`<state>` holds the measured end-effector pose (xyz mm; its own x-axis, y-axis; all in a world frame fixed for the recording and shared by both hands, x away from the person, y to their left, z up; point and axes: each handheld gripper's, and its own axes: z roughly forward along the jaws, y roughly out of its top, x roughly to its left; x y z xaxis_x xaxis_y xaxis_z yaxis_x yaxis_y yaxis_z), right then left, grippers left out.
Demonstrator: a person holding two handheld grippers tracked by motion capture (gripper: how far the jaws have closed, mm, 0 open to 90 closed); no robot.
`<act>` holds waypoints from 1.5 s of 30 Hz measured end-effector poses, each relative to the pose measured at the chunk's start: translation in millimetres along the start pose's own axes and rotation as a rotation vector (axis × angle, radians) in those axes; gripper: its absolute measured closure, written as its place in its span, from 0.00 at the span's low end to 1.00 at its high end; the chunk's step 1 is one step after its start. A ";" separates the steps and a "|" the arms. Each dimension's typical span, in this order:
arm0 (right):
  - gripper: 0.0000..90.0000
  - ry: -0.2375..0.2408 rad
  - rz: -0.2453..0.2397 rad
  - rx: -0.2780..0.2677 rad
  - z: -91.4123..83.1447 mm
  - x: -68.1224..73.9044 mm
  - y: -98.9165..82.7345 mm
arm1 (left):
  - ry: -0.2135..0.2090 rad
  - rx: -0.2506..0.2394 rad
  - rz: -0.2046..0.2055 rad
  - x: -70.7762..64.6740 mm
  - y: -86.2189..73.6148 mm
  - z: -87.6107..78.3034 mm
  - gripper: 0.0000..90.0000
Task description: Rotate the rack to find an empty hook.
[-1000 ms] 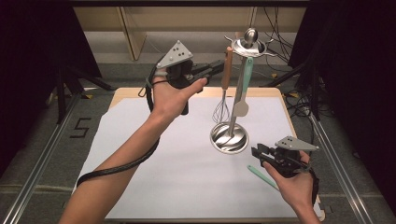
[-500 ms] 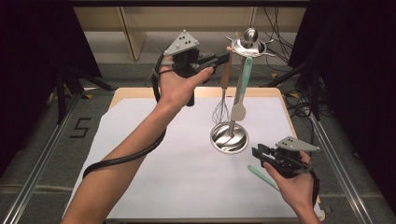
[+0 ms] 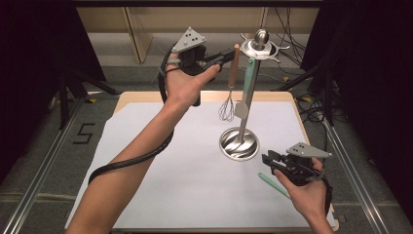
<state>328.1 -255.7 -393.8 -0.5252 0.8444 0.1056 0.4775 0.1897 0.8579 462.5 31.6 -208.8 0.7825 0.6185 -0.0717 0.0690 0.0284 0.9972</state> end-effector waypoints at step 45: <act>0.76 -0.002 0.000 0.005 0.2 -0.3 2.0 | 0.078 0.051 0.048 13.3 9.2 25.7 0.99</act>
<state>329.3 -255.5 -392.3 -0.5236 0.8455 0.1049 0.4814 0.1920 0.8552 489.4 19.9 -201.1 0.7350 0.6777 -0.0198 0.0655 -0.0420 0.9970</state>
